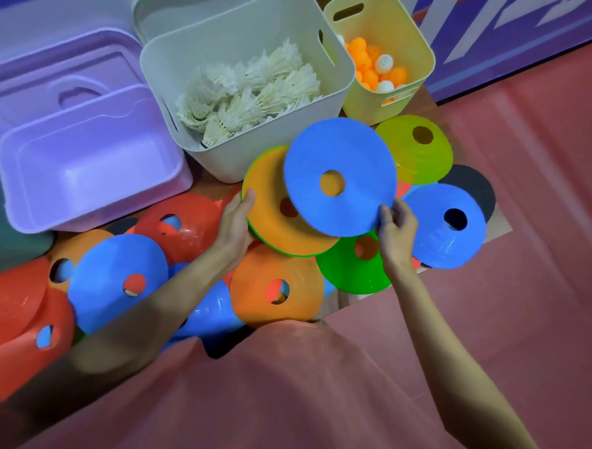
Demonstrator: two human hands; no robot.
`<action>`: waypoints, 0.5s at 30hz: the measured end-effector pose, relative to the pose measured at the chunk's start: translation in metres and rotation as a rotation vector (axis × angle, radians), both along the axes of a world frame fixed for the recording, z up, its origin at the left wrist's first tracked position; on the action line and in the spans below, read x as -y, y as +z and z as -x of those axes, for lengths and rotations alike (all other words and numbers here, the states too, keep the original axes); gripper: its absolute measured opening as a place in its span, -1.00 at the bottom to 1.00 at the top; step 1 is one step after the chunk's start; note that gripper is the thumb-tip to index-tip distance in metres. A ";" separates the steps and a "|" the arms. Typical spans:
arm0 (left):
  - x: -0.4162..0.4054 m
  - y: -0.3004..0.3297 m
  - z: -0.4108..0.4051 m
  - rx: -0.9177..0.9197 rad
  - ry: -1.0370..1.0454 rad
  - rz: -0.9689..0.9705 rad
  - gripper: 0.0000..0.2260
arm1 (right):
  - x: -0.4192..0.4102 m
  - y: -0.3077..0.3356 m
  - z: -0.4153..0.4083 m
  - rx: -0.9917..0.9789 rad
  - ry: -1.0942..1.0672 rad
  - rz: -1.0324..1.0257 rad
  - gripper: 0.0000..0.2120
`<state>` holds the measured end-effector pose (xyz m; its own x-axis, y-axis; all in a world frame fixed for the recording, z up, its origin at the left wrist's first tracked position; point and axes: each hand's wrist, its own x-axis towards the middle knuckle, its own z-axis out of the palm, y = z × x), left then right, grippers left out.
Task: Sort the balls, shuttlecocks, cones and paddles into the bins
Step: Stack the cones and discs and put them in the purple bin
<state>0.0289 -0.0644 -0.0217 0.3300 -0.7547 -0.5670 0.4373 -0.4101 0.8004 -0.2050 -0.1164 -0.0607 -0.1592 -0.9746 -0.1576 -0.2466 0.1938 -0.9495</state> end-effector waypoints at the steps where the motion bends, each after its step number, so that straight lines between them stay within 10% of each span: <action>1: 0.000 0.000 0.001 -0.011 -0.003 0.004 -0.65 | -0.003 0.002 -0.002 -0.069 0.067 0.039 -0.84; 15: -0.014 -0.003 -0.008 0.219 -0.037 0.066 -0.78 | 0.031 0.007 -0.022 -0.484 0.416 0.122 -0.66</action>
